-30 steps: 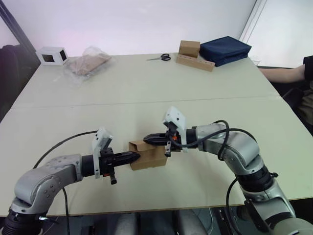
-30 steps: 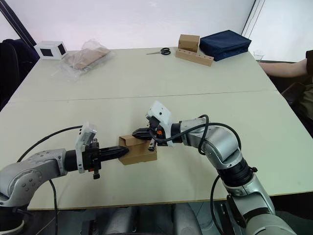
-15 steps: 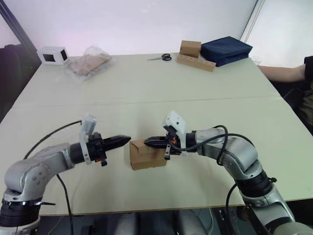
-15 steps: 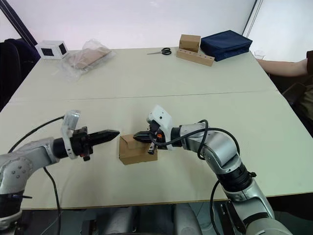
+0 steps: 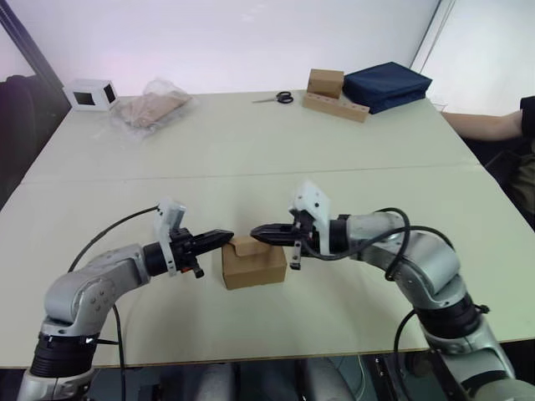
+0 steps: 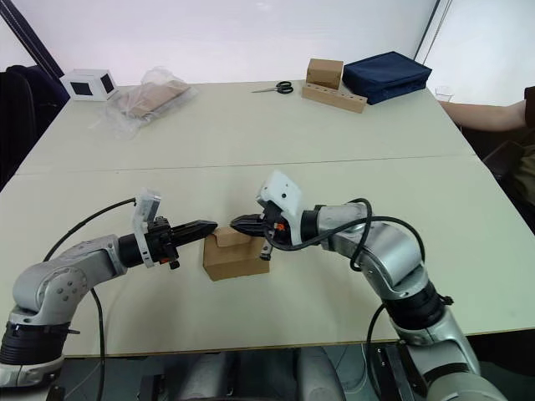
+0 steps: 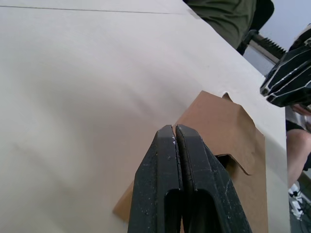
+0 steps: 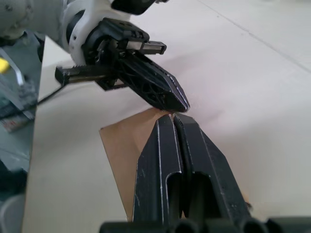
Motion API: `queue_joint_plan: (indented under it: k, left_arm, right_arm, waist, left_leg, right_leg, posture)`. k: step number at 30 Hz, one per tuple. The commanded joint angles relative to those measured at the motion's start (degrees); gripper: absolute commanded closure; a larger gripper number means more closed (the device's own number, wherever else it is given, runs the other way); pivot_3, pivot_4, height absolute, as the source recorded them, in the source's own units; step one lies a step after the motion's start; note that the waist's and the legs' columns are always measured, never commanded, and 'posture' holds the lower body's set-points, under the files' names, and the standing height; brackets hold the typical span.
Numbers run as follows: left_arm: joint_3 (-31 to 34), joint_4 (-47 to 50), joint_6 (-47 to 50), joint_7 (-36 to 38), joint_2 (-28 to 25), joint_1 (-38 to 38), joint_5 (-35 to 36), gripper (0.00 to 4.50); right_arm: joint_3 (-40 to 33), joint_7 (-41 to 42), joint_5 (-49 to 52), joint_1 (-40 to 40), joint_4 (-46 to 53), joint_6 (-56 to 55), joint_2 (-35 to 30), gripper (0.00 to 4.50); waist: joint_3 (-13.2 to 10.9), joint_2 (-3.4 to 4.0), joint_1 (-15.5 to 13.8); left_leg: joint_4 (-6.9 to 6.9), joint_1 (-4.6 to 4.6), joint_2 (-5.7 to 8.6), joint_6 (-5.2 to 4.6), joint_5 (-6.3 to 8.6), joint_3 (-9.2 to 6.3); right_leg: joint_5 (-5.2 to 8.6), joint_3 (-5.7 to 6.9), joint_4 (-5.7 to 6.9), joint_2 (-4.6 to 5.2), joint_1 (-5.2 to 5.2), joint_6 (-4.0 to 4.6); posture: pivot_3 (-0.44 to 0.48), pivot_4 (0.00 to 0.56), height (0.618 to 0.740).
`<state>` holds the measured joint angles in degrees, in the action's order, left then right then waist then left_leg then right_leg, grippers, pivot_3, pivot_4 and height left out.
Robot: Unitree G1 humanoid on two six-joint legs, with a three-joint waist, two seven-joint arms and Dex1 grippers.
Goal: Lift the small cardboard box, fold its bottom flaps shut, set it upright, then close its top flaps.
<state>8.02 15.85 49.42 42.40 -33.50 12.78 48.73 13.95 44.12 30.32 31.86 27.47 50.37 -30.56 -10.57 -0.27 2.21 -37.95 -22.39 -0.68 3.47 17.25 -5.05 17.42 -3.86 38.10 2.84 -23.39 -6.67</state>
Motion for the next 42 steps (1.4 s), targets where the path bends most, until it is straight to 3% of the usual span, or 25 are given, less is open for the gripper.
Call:
queue_joint_plan:
  k: [1, 5, 42]
  left_arm:
    - [-0.1, 1.2, 0.2, -0.2, 0.5, 0.1, 0.5, 4.5]
    - [-0.3, 2.0, 0.7, -0.5, 0.8, 0.2, 1.0, 4.5]
    - [0.3, 4.9, 5.0, -2.6, 0.6, 0.9, 3.7, 4.5]
  right_arm:
    - [-0.7, 1.1, 0.6, -0.5, 2.7, -1.1, -1.1, 3.4]
    - [1.5, 0.6, -2.3, -0.2, 1.7, -2.5, -1.5, 1.61]
    - [8.3, -0.3, -16.8, -1.0, -5.0, -12.2, 0.2, 1.61]
  waist:
    - [0.0, 0.0, 0.1]
    - [0.0, 0.0, 0.1]
    - [0.0, 0.0, 0.1]
  left_leg:
    - [0.0, 0.0, -0.01, 0.0, 0.0, 0.0]
    - [0.0, 0.0, -0.01, 0.0, 0.0, 0.0]
    - [0.0, 0.0, -0.01, 0.02, -0.01, -0.01]
  right_leg:
    - [0.0, 0.0, 0.01, -0.01, 0.0, 0.0]
    - [0.0, 0.0, 0.01, -0.01, -0.01, 0.0]
    - [0.0, 0.0, 0.01, -0.01, -0.01, 0.0]
  posture:
    - [0.0, 0.15, 0.74]
    - [0.0, 0.15, 0.74]
    - [0.0, 0.15, 0.74]
